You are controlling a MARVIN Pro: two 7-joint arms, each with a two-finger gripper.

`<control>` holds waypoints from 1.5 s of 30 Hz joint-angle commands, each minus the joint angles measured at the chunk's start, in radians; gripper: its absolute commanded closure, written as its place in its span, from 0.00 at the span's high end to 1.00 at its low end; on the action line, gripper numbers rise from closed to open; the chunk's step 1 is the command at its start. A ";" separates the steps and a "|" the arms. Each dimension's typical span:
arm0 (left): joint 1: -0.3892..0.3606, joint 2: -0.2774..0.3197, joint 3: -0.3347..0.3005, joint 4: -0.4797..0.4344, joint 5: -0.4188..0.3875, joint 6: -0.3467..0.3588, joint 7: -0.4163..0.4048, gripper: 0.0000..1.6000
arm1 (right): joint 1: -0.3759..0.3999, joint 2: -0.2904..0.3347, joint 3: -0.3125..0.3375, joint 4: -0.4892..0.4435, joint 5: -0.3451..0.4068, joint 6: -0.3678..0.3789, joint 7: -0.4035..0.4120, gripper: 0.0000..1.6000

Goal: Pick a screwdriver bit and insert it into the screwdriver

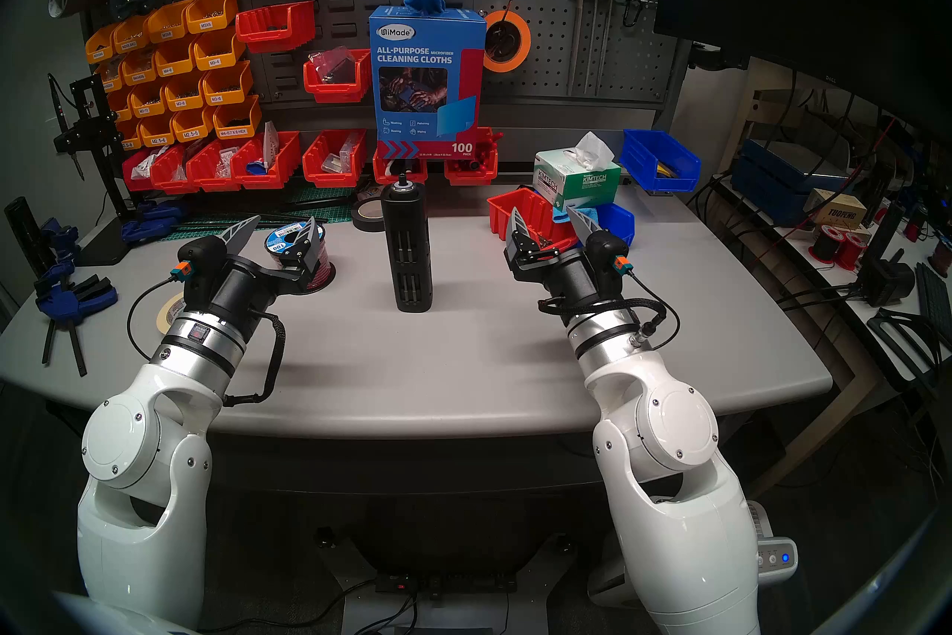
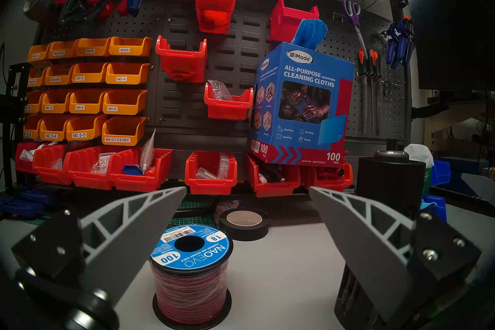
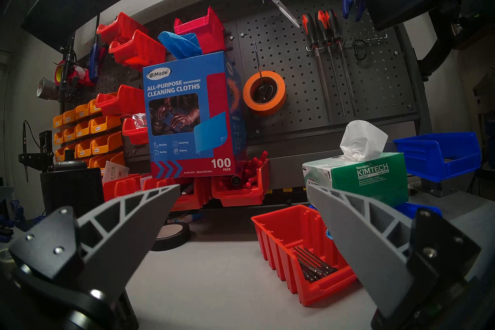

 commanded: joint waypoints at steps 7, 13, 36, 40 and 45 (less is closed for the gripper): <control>-0.010 -0.004 0.000 -0.030 0.001 -0.008 -0.004 1.00 | 0.016 0.051 0.038 -0.043 0.125 0.020 0.131 1.00; -0.010 -0.006 -0.001 -0.030 0.002 -0.008 -0.007 1.00 | 0.073 0.092 0.044 -0.038 0.182 0.083 0.205 1.00; -0.012 -0.017 -0.004 -0.028 0.009 -0.006 -0.018 1.00 | 0.285 0.248 0.093 0.017 0.297 0.336 0.488 1.00; -0.013 -0.019 -0.004 -0.028 0.010 -0.006 -0.019 1.00 | 0.304 0.266 0.111 0.033 0.305 0.351 0.525 1.00; -0.013 -0.021 -0.005 -0.028 0.011 -0.006 -0.022 1.00 | 0.367 0.283 0.095 0.078 0.324 0.376 0.581 1.00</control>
